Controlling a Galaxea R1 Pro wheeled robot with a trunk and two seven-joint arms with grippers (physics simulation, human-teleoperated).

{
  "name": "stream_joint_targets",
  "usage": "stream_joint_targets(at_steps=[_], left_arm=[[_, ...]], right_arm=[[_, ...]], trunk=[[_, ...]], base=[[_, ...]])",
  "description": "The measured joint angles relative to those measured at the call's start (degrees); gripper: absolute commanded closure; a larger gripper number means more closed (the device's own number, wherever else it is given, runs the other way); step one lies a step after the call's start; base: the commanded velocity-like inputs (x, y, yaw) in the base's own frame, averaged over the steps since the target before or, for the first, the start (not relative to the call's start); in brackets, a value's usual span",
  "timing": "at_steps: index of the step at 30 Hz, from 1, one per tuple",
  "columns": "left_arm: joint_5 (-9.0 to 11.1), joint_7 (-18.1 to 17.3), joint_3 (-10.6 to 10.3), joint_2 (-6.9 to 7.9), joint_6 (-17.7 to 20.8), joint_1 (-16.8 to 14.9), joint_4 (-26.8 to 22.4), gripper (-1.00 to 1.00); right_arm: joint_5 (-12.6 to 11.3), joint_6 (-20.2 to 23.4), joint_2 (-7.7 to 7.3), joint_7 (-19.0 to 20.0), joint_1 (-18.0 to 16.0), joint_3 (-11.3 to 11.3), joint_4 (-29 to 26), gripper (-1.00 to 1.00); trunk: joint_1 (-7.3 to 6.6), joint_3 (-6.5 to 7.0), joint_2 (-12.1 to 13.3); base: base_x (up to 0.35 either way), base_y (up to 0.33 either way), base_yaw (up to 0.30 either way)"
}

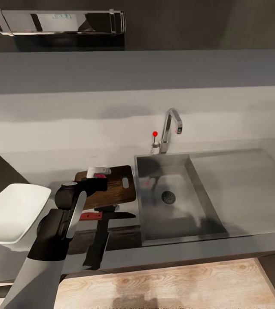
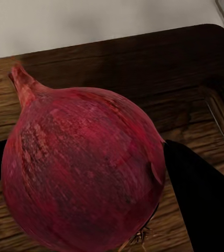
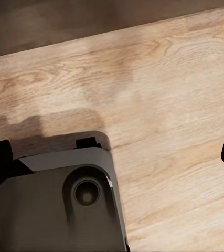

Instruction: In the kitchen, take the Vidalia onion out of the sink, dice it on the chopping board with the paring knife, put the diced onion into the bowl on the countertop, then place both the paring knife and the chopping board into the sink.

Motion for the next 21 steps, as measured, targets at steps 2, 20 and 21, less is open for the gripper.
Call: stream_joint_targets(at_steps=[2,20,21], left_arm=[[-0.01,0.01,0.02,0.00,0.00,0.00,0.03,1.00],[-0.02,0.02,0.03,0.00,0.02,0.00,0.15,1.00],[-0.01,0.03,0.03,0.00,0.01,0.00,0.15,1.00]], right_arm=[[0.00,0.00,0.00,0.00,0.00,0.01,0.00,-1.00],[-0.02,0.08,0.00,0.00,0.00,-0.07,0.00,-1.00],[-0.03,0.08,0.00,0.00,0.00,-0.07,0.00,-1.00]], trunk=[[0.00,-0.09,0.00],[0.00,-0.46,0.00],[0.00,-0.53,0.00]], base=[[0.000,0.000,0.000],[0.000,0.000,0.000],[0.000,0.000,0.000]])
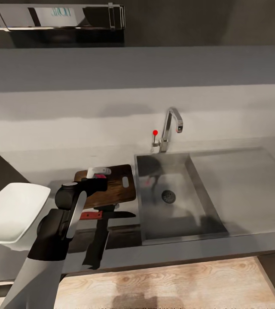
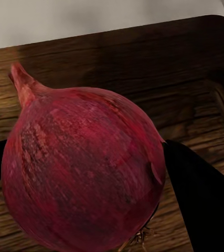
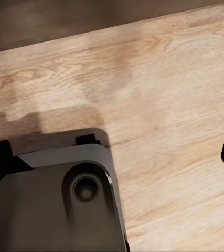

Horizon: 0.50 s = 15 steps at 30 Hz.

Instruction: In the kitchen, take the Vidalia onion out of the sink, dice it on the chopping board with the paring knife, put the diced onion into the bowl on the countertop, then place both the paring knife and the chopping board into the sink.

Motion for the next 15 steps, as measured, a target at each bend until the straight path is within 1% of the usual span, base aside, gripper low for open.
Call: stream_joint_targets(at_steps=[8,15], left_arm=[[0.02,-0.05,-0.01,-0.01,0.02,-0.02,-0.41,1.00],[0.08,-0.02,0.00,-0.01,0.03,-0.01,-0.54,1.00]], right_arm=[[0.01,0.01,0.00,0.00,0.00,0.00,0.00,-1.00],[0.01,0.00,-0.02,0.00,0.00,0.00,0.00,-1.00]], trunk=[[-0.02,-0.61,-0.02],[-0.02,-0.70,-0.03]], base=[[0.000,0.000,0.000],[0.000,0.000,0.000]])
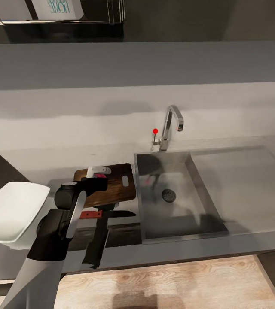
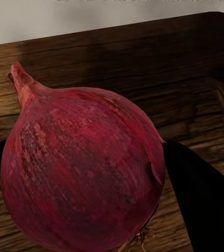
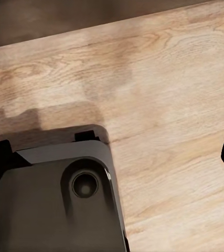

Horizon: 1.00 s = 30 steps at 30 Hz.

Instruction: In the kitchen, take the Vidalia onion out of the sink, dice it on the chopping board with the paring knife, put the diced onion into the bowl on the countertop, then place both the paring knife and the chopping board into the sink.

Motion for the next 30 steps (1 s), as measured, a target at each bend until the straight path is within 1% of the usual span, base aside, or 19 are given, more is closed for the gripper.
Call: stream_joint_targets(at_steps=[12,17,18,25,30], left_arm=[[-0.01,0.00,0.00,0.00,0.00,0.03,-0.02,1.00],[-1.23,0.06,0.05,0.01,0.00,0.03,0.52,1.00],[-0.04,0.03,-0.01,0.00,-0.05,0.05,0.55,1.00],[-0.10,0.04,0.00,0.01,-0.04,0.06,0.55,1.00],[-0.08,0.03,0.00,0.01,-0.03,0.06,0.54,1.00]], right_arm=[[0.00,-0.07,0.01,0.00,0.00,0.08,0.00,-1.00],[0.01,-0.08,0.01,0.01,0.00,0.09,-0.01,-1.00],[0.02,-0.08,0.02,0.01,0.01,0.09,-0.01,-1.00],[0.02,-0.08,-0.01,0.01,0.01,0.09,-0.01,-1.00],[0.02,-0.08,-0.06,0.01,0.00,0.08,0.00,-1.00]], trunk=[[0.00,0.01,0.00],[0.00,0.33,0.00],[0.01,0.41,0.02],[0.01,1.02,0.02],[0.01,1.37,0.02]], base=[[0.000,0.000,-0.006],[0.000,0.000,-0.093],[0.000,0.000,-0.107],[0.000,0.000,-0.099],[0.000,0.049,-0.032]])
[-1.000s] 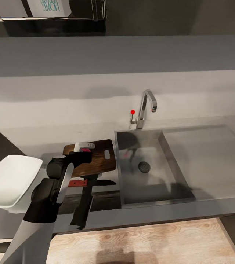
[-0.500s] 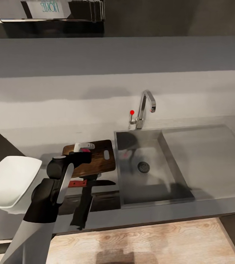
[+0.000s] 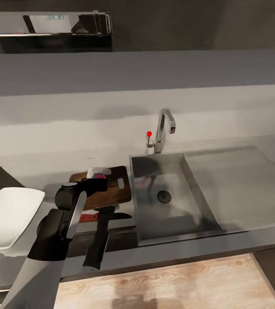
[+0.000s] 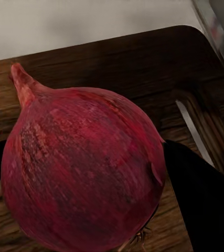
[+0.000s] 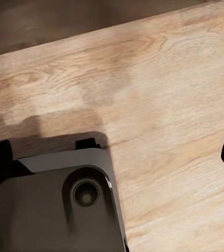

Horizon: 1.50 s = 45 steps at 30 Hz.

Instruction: In the kitchen, take the Vidalia onion out of the sink, dice it on the chopping board with the paring knife, put the diced onion into the bowl on the countertop, then place both the paring knife and the chopping board into the sink.

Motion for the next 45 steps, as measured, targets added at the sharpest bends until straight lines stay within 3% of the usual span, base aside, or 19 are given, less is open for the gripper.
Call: stream_joint_targets(at_steps=[45], left_arm=[[0.00,0.01,-0.09,0.02,0.06,0.04,0.18,1.00]], right_arm=[[0.00,0.00,0.01,-0.01,0.00,0.00,0.00,-1.00]], trunk=[[0.00,0.07,0.00]], base=[[0.000,0.001,0.027]])
